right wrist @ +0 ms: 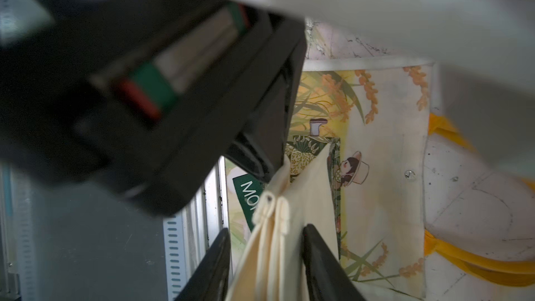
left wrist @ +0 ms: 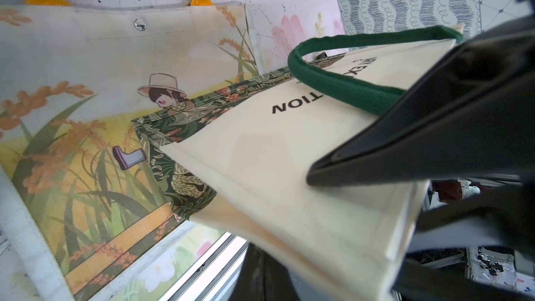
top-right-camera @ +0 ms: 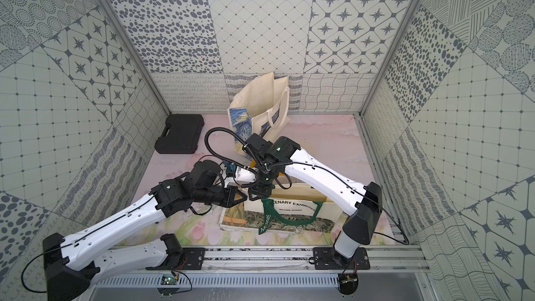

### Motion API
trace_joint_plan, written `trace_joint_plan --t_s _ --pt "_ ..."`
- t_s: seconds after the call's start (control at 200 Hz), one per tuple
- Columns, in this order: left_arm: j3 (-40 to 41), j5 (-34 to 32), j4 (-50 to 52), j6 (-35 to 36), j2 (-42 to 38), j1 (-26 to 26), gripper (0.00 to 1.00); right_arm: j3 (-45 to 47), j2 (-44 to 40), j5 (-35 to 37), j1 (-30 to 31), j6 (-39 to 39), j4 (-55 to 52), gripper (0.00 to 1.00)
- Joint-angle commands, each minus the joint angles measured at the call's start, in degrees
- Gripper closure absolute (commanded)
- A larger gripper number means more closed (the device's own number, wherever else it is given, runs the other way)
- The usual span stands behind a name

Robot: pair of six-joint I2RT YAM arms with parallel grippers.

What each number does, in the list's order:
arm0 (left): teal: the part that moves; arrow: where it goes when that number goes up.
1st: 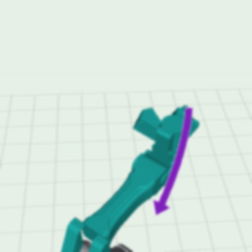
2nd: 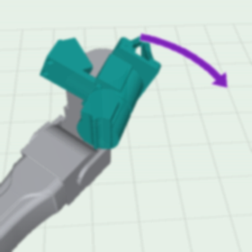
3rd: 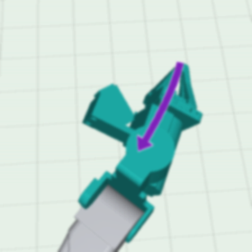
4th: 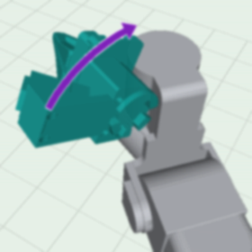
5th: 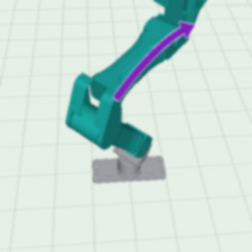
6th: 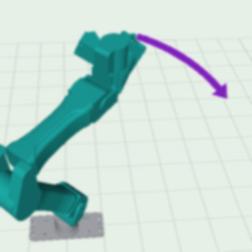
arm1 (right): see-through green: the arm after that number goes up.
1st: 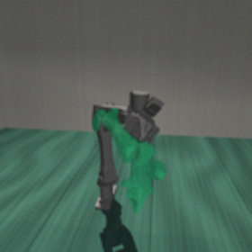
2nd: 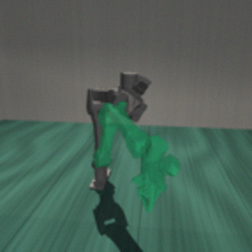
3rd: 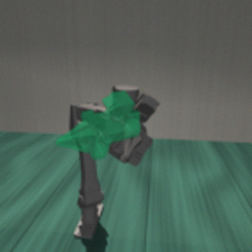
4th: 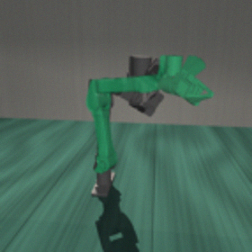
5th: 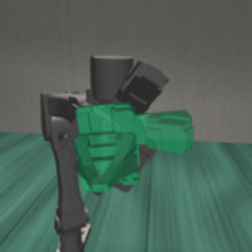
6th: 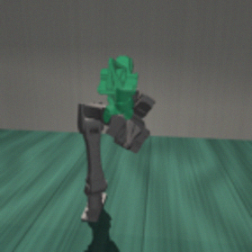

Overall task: Put away the canvas bag
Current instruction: Pick up the canvas bag from the center of the board.

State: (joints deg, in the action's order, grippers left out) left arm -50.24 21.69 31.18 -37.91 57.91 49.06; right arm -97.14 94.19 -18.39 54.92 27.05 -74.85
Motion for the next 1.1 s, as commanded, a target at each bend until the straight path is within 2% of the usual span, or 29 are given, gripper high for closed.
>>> trace_joint_plan --t_s 0.0,0.145,0.245,0.385,0.515,0.725,0.906,0.981,1.096 --pt "-0.91 -1.16 -1.76 1.61 -0.32 -0.09 1.0 1.57 -2.25 6.8 0.54 -2.99 4.99 0.58" --pt "-0.93 -1.3 -1.45 1.77 -0.53 -0.08 1.0 2.29 -2.34 7.26 0.57 -3.21 5.87 0.62" --pt "-0.85 -1.39 -1.43 1.7 -0.56 -0.1 1.0 2.59 -1.96 6.43 0.55 -2.84 5.64 0.69" --pt "-1.05 -1.38 -1.47 1.71 -0.21 -0.1 1.0 2.75 -1.56 4.87 0.54 -2.17 5.03 0.81" --pt "-1.2 -1.39 -1.38 1.79 -0.03 -0.09 1.0 2.66 -1.25 4.02 0.57 -1.32 4.07 1.0" --pt "-1.36 -1.59 -1.09 1.94 -0.67 -0.1 1.0 2.33 -1.53 5.66 -0.22 -1.02 2.87 1.0" --pt "-0.22 1.02 -3.47 4.6 -5.03 -0.09 0.71 1.25 -4.29 5.14 -6.51 -0.51 1.5 1.0" --pt "-0.04 -0.14 -4.54 6.43 -7.11 -0.18 0.58 0.43 -5.59 4.58 -9.39 0.88 -0.35 1.0" --pt "3.38 2.92 -15.75 9.65 -9.83 -0.07 0.54 0.01 -7.29 1.93 -13.31 4.41 -2.9 1.0"
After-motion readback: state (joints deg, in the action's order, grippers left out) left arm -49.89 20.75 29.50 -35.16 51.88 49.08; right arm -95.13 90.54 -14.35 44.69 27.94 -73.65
